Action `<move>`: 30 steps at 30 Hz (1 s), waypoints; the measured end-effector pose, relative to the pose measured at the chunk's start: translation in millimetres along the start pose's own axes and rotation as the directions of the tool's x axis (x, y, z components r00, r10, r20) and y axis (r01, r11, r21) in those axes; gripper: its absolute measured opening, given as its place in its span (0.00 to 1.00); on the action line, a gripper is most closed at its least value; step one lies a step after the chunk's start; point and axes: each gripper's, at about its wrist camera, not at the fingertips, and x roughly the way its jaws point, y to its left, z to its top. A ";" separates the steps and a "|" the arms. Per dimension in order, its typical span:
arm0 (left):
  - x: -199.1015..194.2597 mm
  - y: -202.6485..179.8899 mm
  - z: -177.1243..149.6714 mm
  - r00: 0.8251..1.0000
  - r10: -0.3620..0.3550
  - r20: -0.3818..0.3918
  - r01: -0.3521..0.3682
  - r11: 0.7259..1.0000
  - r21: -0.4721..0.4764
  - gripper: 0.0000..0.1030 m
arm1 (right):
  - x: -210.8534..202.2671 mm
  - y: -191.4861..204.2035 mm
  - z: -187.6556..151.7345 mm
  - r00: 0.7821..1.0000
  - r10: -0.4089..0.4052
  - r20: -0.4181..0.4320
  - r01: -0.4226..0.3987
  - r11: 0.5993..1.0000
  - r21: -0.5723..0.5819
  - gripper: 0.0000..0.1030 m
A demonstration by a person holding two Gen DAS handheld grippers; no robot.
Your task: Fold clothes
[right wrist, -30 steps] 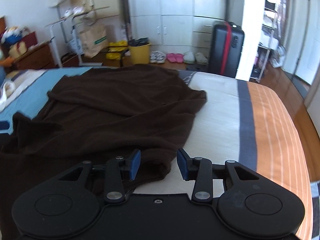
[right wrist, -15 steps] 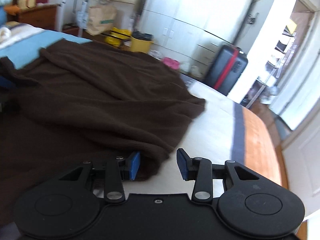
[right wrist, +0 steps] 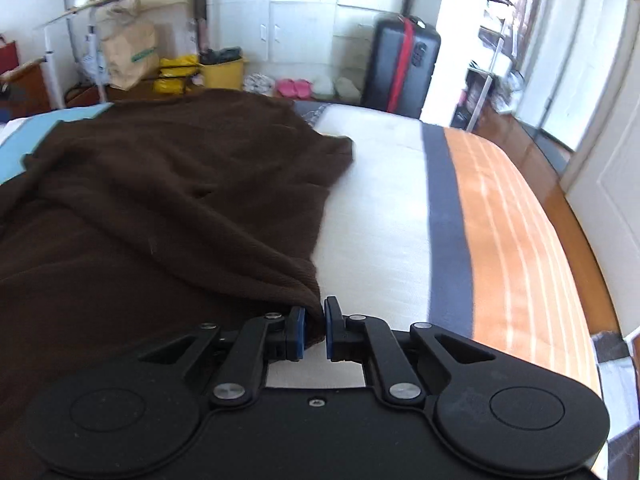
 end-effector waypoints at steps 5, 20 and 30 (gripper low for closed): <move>2.0 1.6 -32.6 0.996 0.018 -0.092 -0.002 0.985 0.175 0.60 | -13.7 9.1 8.5 0.999 0.047 -0.028 -0.050 0.993 -0.112 0.10; 57.1 -26.3 -64.9 0.950 0.299 -0.094 -0.225 0.860 0.458 0.37 | -20.4 -75.2 23.3 0.913 0.393 0.108 -0.407 0.881 0.240 0.24; 27.9 -20.6 -50.0 0.979 0.190 -0.072 -0.137 0.877 0.461 0.10 | 30.3 -58.2 92.0 0.962 0.269 0.041 -0.269 0.918 0.293 0.66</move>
